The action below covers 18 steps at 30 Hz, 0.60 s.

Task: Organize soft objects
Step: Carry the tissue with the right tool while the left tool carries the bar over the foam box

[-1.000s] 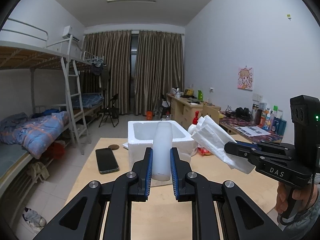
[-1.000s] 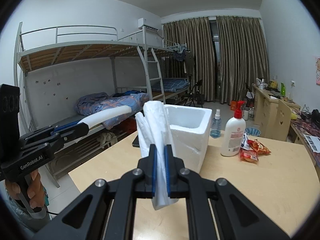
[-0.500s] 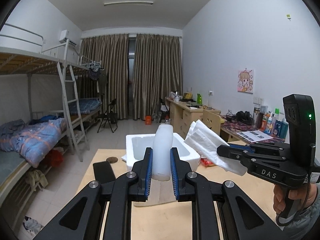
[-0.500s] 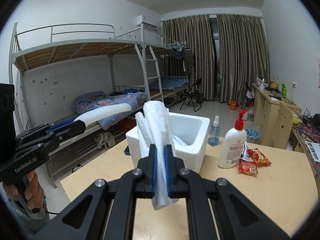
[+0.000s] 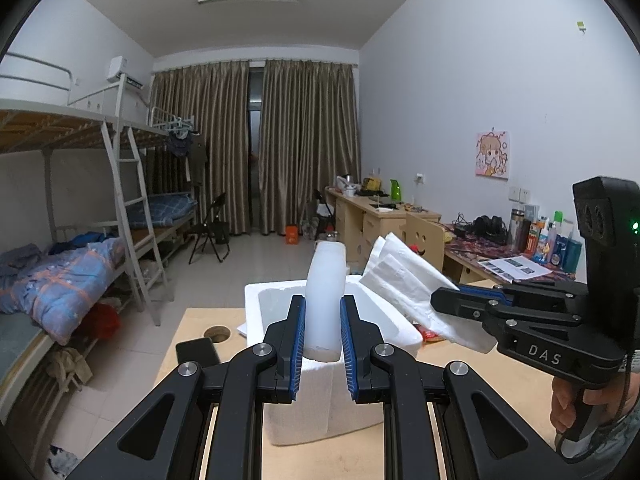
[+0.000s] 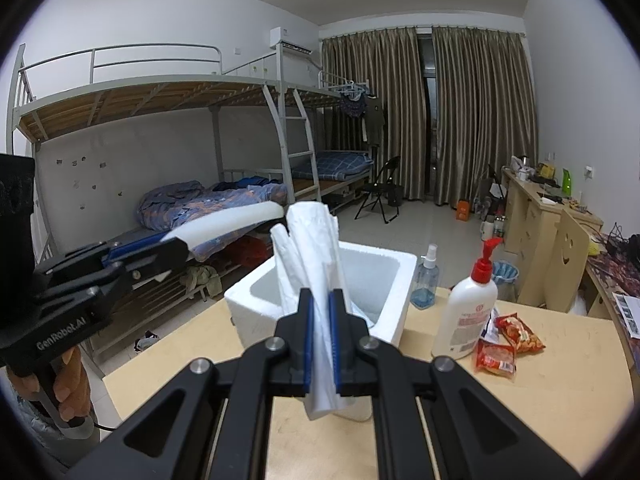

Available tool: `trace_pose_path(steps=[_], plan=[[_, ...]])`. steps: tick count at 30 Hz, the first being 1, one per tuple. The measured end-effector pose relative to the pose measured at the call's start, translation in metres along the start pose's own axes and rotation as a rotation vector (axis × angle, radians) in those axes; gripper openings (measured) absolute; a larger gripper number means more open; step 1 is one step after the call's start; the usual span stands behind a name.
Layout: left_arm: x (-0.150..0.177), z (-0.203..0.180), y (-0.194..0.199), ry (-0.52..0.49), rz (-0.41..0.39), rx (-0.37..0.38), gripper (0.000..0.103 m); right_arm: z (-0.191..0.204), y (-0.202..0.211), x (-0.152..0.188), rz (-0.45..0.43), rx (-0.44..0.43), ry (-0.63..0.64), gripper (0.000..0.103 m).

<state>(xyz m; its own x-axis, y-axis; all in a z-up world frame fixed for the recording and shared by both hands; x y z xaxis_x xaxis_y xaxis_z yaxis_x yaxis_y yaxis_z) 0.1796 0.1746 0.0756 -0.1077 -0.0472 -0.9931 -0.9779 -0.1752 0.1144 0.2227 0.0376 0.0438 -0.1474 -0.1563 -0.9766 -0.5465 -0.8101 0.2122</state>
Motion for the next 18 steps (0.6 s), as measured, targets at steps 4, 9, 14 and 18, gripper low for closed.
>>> trace_pose_path(steps=[4,9,14,18], plan=[[0.003,0.002,-0.02,0.006,0.024,0.007,0.018,-0.006,-0.012,-0.005,0.003,0.002,-0.008,0.01],[0.008,0.006,-0.042,0.013,0.047,0.004,0.018,-0.01,-0.028,-0.005,0.02,0.0,-0.019,0.01],[0.012,0.01,-0.06,0.011,0.065,0.005,0.018,-0.013,-0.043,-0.001,0.042,0.006,-0.02,0.01],[0.014,0.01,-0.076,0.01,0.076,0.008,0.018,-0.018,-0.053,-0.003,0.062,0.018,-0.01,0.01]])
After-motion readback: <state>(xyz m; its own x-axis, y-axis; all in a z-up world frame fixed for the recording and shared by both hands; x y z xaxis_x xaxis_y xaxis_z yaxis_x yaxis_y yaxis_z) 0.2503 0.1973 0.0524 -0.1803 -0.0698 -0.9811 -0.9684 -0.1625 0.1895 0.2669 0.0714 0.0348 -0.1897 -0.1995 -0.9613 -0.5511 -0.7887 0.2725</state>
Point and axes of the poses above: each gripper's, at about its wrist camera, not at the fingertips, and y roughly against the way its jaws point, z to its left, x to its underside, the point moved 8 cm from there along -y, roughly the way its jaws point, and after that the axes turned 10 degrees about -z, right-handed, at the moved point
